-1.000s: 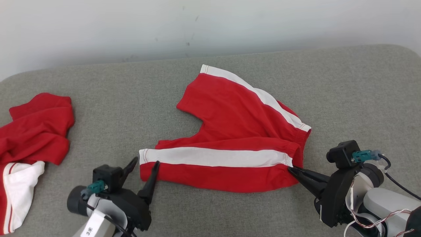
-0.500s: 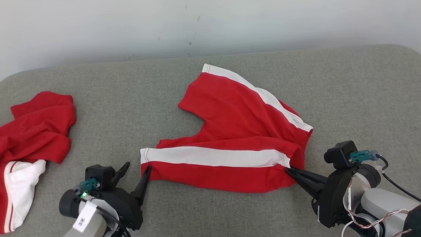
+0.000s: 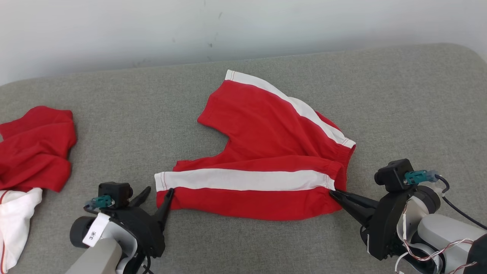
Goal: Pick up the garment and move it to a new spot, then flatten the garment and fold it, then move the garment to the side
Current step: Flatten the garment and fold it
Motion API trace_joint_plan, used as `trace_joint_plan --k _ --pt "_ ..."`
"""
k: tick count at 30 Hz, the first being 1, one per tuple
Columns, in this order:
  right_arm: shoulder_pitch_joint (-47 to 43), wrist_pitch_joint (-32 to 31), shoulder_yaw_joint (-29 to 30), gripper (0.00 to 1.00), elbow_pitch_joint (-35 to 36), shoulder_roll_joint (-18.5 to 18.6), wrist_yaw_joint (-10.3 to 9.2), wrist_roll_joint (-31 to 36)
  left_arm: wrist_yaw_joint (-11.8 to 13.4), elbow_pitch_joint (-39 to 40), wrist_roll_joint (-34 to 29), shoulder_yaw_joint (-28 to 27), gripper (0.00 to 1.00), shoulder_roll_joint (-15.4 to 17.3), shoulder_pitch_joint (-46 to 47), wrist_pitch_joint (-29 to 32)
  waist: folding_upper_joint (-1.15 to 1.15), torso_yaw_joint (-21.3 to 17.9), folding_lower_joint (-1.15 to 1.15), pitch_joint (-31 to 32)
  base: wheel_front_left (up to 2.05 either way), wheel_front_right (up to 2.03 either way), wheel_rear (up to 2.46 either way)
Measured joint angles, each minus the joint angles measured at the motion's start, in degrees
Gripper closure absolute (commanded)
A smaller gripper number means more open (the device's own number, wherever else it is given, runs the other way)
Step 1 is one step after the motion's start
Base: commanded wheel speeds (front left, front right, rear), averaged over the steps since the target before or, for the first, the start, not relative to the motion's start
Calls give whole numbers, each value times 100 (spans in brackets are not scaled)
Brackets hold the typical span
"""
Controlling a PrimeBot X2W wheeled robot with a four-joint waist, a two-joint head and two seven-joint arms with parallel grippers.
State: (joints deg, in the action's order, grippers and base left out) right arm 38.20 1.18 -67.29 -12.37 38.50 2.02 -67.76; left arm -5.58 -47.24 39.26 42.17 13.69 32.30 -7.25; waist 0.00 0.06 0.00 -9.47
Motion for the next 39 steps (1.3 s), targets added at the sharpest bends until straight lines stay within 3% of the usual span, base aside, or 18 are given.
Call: trace_joint_plan --k 1,2,5,10,20,26,33,35,36,37,39 --pt "1 0 1 100 0 -1 0 0 -1 -25 29 1 29 -14 0 24 0 -4 0 -5 0 0 0" --pt "2 0 1 100 0 -1 0 0 -1 -44 55 -1 51 -25 0 26 0 -6 0 -9 0 0 0" --pt "3 1 5 100 -9 0 0 0 -8 -107 71 -2 100 -60 25 93 0 -7 0 -12 0 0 0" --pt "3 19 15 100 -20 13 -1 -1 -42 -123 57 44 100 -102 120 73 0 21 0 -5 0 0 0" --pt "-13 212 145 100 -94 114 -57 -2 688 192 -757 318 100 220 155 -417 0 127 0 46 0 0 0" --pt "-42 318 155 100 -130 124 -107 -2 800 538 -843 314 100 283 62 -521 0 176 0 83 0 0 0" --pt "-144 385 147 100 -137 105 -108 -2 709 648 -690 352 88 149 -279 -541 0 208 0 106 0 0 0" --pt "-144 394 147 100 -136 101 -108 -2 709 646 -677 359 58 144 -287 -541 0 211 0 106 0 0 0" --pt "-144 396 147 100 -137 101 -108 -2 709 646 -676 360 24 135 -287 -541 0 212 0 105 0 0 0" --pt "-144 397 147 100 -138 101 -108 -2 713 653 -677 368 4 127 -287 -541 0 214 0 105 0 0 0" --pt "-144 415 147 100 -138 101 -108 -1 730 664 -681 407 6 127 -287 -541 0 220 0 105 0 0 0"
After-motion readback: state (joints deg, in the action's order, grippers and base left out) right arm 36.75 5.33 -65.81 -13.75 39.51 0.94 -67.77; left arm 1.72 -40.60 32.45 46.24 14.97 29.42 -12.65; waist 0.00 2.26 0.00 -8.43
